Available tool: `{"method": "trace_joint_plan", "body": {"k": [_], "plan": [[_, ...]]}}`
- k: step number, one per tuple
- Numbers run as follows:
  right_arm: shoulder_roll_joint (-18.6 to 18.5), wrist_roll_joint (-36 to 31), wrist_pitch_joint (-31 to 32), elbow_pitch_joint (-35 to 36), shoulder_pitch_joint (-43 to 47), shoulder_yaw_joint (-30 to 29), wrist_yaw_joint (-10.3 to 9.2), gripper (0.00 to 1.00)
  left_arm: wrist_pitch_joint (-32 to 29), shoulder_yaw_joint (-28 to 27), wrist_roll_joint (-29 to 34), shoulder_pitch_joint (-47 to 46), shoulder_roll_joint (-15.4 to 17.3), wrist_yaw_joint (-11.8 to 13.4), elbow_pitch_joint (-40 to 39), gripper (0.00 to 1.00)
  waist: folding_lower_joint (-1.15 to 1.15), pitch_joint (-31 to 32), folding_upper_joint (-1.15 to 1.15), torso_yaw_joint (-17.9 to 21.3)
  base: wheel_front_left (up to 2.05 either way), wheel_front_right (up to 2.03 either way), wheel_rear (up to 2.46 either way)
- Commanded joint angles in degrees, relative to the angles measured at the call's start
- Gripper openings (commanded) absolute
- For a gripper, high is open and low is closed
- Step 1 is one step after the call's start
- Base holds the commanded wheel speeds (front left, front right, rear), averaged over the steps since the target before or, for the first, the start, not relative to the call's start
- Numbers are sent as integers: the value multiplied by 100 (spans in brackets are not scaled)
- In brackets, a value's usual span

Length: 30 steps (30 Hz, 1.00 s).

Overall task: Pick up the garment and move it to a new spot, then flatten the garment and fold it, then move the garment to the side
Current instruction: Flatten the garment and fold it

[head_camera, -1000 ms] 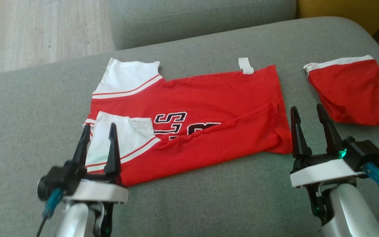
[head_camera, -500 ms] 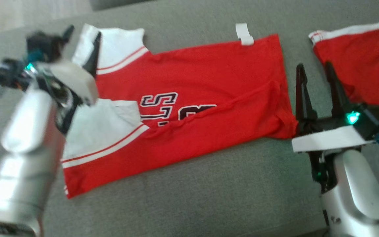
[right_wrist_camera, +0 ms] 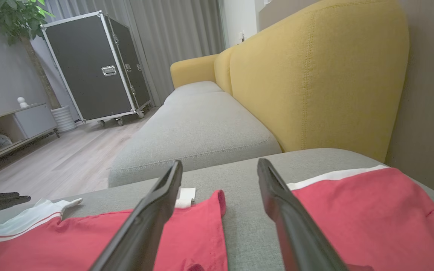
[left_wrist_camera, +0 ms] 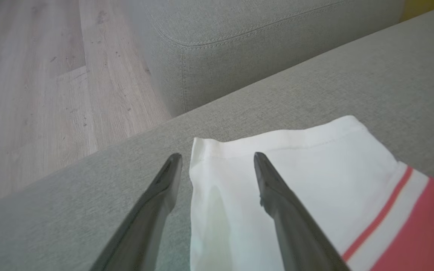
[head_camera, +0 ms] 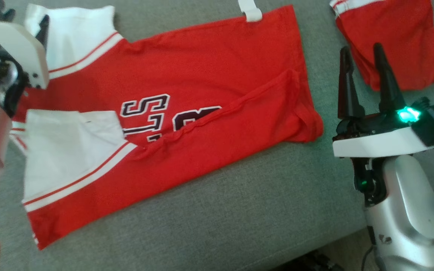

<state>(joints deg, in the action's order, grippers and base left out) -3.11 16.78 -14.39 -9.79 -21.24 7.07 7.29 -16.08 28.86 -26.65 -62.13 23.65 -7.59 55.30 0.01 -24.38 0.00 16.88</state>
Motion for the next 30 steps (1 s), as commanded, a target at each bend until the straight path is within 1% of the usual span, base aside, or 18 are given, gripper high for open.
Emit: {"method": "trace_joint_plan", "body": {"k": [1, 7, 12, 14, 16, 17, 18, 20, 24, 30], "plan": [[23, 47, -61, 216, -120, 91, 20, 100, 6, -124, -41, -302, 312, 11, -103, 100, -1, -138, 0, 119, 0, 0, 0], [23, 95, -61, 425, -63, 54, 20, 100, -68, -20, -82, -704, 344, 10, 406, 100, -1, -378, 0, 267, 0, 0, 0], [24, 114, -61, 656, -29, -48, 20, 100, -144, 33, -108, -897, 289, 11, 744, 100, -1, -475, 0, 320, 0, 0, 0], [24, 90, -61, 684, -16, -53, 20, 100, -271, 74, -150, -928, 251, 11, 877, 100, -1, -496, 0, 326, 0, 0, 0], [24, 56, -61, 714, -14, -87, 20, 100, -529, 104, -232, -940, 199, 11, 1035, 100, -1, -509, 0, 313, 0, 0, 0], [24, 35, -61, 744, -18, -118, 20, 100, -701, 104, -279, -951, 176, 11, 1133, 31, -1, -509, 0, 302, 0, 0, 0], [24, 16, -61, 776, -16, -150, 20, 100, -827, 151, -292, -955, 141, 11, 1172, 0, -1, -502, 0, 280, 0, 0, 0], [24, -87, -61, 807, 16, -236, 20, 100, -902, 202, -359, -948, 68, 11, 1155, 0, -1, -477, 0, 216, 0, 0, 0], [24, -323, -61, 756, 50, -424, 20, 100, -626, 254, -495, -883, -54, 10, 1011, 0, -1, -362, 0, 46, 0, 0, 0], [-13, -711, -61, 552, -133, -572, 20, 100, 299, 313, -760, -765, -284, 10, 558, 0, -1, -64, 0, -346, 0, 0, 0]]}}
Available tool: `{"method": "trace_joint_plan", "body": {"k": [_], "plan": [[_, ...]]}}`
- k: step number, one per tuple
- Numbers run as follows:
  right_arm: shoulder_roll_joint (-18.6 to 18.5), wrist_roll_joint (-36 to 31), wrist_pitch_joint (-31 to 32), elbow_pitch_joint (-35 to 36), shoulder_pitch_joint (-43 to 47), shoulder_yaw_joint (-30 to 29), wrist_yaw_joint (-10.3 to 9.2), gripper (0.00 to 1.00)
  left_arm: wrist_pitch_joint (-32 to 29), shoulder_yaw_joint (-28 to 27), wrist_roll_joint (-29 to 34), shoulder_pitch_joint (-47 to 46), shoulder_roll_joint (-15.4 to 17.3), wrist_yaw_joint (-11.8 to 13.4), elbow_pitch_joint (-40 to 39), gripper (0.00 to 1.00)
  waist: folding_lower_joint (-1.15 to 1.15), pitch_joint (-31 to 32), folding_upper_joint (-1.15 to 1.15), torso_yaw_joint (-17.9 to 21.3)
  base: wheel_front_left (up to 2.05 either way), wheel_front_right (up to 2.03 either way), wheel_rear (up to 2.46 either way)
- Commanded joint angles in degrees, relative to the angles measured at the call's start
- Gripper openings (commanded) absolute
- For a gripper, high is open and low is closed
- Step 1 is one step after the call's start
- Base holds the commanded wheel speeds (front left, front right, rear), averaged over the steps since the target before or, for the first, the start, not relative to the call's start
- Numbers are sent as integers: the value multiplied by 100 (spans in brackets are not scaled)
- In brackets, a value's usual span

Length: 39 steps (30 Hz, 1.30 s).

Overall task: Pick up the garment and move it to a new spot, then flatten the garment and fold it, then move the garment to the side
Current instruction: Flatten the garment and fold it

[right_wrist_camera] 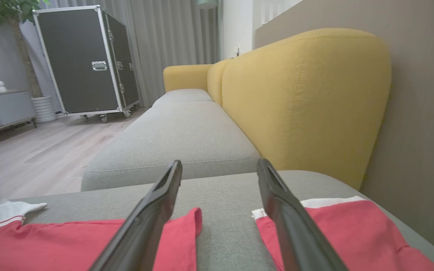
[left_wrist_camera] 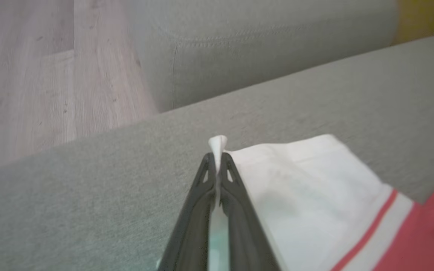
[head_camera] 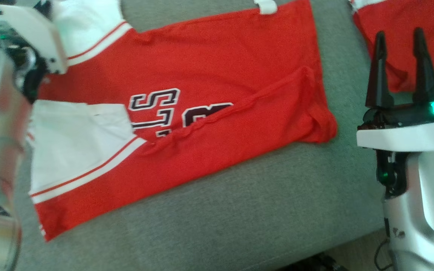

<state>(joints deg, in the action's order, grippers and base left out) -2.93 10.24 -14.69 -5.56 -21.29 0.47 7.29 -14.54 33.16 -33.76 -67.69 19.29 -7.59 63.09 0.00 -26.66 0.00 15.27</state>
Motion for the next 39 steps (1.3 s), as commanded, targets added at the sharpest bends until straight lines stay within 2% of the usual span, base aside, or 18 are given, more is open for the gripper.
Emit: {"method": "trace_joint_plan", "body": {"k": [1, 6, 10, 14, 15, 22, 28, 38, 39], "plan": [[-84, -96, -30, 47, -185, 91, 20, 100, 328, -105, -81, -178, 92, 10, -295, 0, 0, 237, 0, -272, 0, 0, 0], [-496, 100, 251, -678, -675, 498, 20, 100, 1087, 77, -179, 10, -95, 10, -734, 0, 0, 498, 0, -657, 0, 0, 0], [-931, 288, 692, -1528, -1126, 779, 20, 100, 1428, 299, -232, 172, -207, 10, -1096, 0, 0, 626, 0, -1006, 0, 0, 0], [-1208, 540, 1053, -2510, -1631, 877, 20, 100, 1611, 547, -259, 331, -283, 10, -1464, 0, 0, 649, 0, -1290, 0, 0, 0], [-1208, 540, 1053, -2510, -1631, 877, 20, 100, 1611, 547, -259, 331, -283, 10, -1464, 0, 0, 649, 0, -1290, 0, 0, 0], [-1594, 589, 1409, -4115, -2412, 1194, 20, 100, 1733, 931, -248, 524, -364, 10, -1946, 0, 0, 544, 0, -1674, 0, 0, 0], [-1720, 550, 1591, -5018, -2855, 1521, 20, 100, 1727, 1041, -414, 520, -323, 10, -2205, 0, 0, 386, 0, -1822, 0, 0, 0], [-1720, 662, 1472, -5841, -3350, 1826, 20, 100, 1733, 1119, -457, 400, -273, 10, -2306, 0, 0, 127, 0, -1914, 0, 0, 0], [-1705, 675, 1480, -5893, -3376, 1877, 20, 72, 1731, 1123, -459, 395, -263, 10, -2295, 0, 0, 115, 0, -1915, 0, 0, 0]]}}
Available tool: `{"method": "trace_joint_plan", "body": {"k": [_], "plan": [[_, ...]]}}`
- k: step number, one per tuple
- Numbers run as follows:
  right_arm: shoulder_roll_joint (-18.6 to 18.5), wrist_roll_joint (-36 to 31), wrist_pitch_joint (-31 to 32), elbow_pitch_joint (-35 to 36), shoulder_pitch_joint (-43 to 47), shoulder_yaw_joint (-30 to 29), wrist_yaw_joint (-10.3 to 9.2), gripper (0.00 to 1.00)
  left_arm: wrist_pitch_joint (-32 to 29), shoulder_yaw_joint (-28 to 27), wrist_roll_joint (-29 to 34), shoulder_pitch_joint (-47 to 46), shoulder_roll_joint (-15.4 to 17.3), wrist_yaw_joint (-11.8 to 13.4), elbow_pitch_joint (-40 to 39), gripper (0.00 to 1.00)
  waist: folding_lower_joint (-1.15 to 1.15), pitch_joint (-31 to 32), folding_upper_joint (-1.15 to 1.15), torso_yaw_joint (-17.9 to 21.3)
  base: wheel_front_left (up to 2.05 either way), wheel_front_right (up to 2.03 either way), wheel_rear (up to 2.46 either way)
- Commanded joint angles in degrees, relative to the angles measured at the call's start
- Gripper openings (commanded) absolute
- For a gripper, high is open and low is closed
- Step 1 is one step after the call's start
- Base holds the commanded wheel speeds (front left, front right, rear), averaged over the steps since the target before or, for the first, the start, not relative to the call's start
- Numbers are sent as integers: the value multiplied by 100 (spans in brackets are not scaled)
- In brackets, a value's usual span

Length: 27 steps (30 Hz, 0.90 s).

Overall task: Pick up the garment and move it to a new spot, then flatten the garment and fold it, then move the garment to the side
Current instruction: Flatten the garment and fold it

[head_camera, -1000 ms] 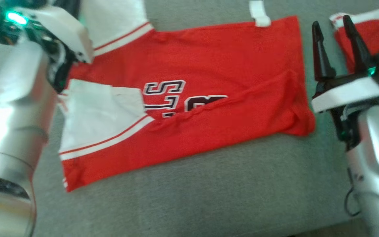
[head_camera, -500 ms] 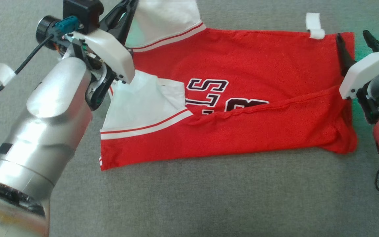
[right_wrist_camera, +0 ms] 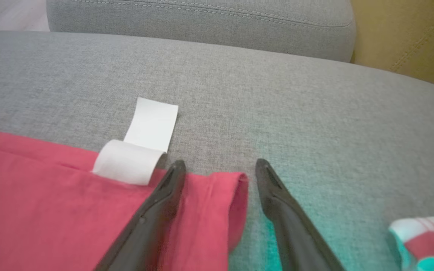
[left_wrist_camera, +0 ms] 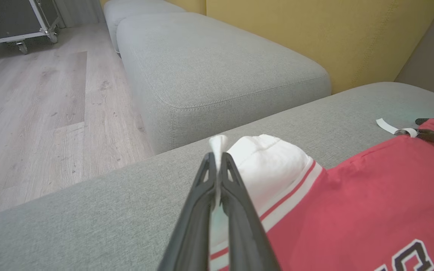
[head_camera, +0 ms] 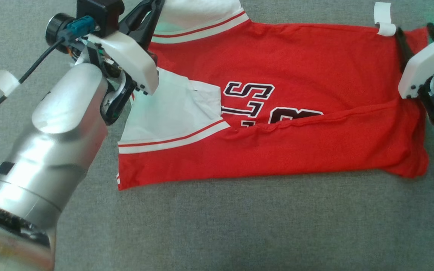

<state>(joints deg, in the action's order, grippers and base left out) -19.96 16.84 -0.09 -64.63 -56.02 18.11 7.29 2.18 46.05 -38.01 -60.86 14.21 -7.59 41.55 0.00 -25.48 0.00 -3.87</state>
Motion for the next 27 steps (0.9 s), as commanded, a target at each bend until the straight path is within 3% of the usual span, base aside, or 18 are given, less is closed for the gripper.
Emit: {"method": "trace_joint_plan", "body": {"k": [1, 2, 14, 27], "plan": [[7, 36, 2, -23, 71, 149, 20, 15, 62, -164, -38, -294, 256, 10, -128, 0, 0, -12, 0, 2, 0, 0, 0], [20, 68, -40, -43, 37, 177, 20, 0, 70, -169, -42, -300, 267, 15, -108, 0, 0, -15, 0, 9, 0, 0, 0], [217, 1221, -814, 534, -453, 525, 20, 0, 486, -422, -35, -674, 543, 224, 355, 0, 0, 38, 0, 275, 0, 0, 0], [282, 2117, -1251, 676, -1032, 717, 20, 0, 1146, -542, 149, -1424, 442, 259, 1029, 0, 0, -37, 0, 341, 0, 0, 0]]}}
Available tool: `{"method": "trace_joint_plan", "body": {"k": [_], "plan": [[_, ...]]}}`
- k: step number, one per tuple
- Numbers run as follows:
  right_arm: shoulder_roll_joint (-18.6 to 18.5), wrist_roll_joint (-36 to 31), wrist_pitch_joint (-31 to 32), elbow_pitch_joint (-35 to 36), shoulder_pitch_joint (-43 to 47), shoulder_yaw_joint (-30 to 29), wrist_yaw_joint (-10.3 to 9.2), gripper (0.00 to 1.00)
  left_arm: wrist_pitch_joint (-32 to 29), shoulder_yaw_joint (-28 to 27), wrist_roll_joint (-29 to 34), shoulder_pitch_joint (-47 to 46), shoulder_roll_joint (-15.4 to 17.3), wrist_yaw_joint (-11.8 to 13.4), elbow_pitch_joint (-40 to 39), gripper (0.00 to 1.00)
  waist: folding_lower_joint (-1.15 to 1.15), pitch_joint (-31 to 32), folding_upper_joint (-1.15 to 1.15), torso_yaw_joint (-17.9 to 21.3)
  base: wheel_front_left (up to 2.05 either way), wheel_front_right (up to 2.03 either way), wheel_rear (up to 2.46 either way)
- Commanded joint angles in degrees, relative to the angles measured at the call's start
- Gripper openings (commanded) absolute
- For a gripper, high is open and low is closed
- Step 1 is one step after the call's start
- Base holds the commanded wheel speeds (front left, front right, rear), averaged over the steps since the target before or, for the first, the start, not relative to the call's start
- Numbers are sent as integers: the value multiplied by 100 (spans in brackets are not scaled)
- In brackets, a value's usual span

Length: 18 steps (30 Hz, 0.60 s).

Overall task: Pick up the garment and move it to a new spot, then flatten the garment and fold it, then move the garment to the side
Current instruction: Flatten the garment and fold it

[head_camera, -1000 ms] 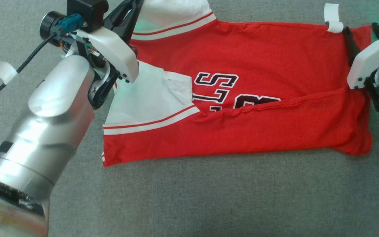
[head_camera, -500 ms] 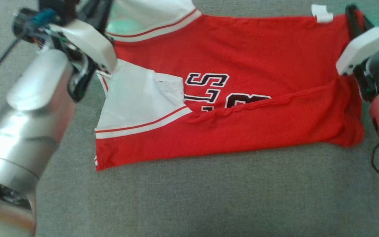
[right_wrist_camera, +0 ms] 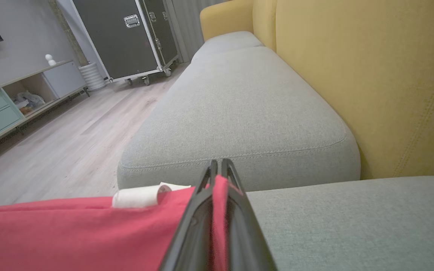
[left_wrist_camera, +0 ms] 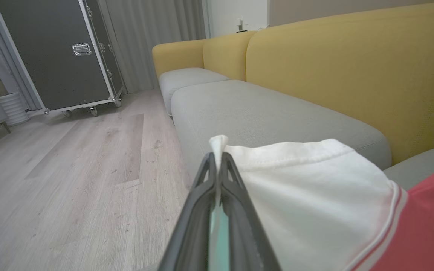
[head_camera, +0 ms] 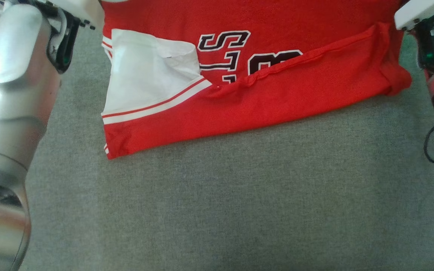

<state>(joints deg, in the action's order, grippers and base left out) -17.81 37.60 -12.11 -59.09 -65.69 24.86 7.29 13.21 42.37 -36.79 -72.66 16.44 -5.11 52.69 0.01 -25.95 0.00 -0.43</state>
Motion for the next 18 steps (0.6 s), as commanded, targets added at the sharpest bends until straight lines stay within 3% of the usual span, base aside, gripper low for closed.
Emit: {"method": "trace_joint_plan", "body": {"k": [1, 10, 13, 18], "plan": [[77, 102, -27, 93, -40, 89, 20, 0, 63, -154, 36, -219, 207, -9, -33, 0, -1, 38, 0, -6, 0, 0, 0], [-204, 698, 215, 186, 527, 709, 20, 0, -209, 206, -240, 437, 296, -223, 162, 0, -1, 449, 0, -128, 0, 0, 0], [-366, 915, 346, 278, 773, 944, 20, 0, -565, 504, -527, 767, 402, -233, -233, 0, -1, 635, 0, -173, 0, 0, 0], [-661, 1316, 648, 503, 1155, 1343, 20, 0, -1247, 909, -1135, 1288, 876, -235, -1163, 0, -1, 924, 0, -211, 0, 0, 0]]}}
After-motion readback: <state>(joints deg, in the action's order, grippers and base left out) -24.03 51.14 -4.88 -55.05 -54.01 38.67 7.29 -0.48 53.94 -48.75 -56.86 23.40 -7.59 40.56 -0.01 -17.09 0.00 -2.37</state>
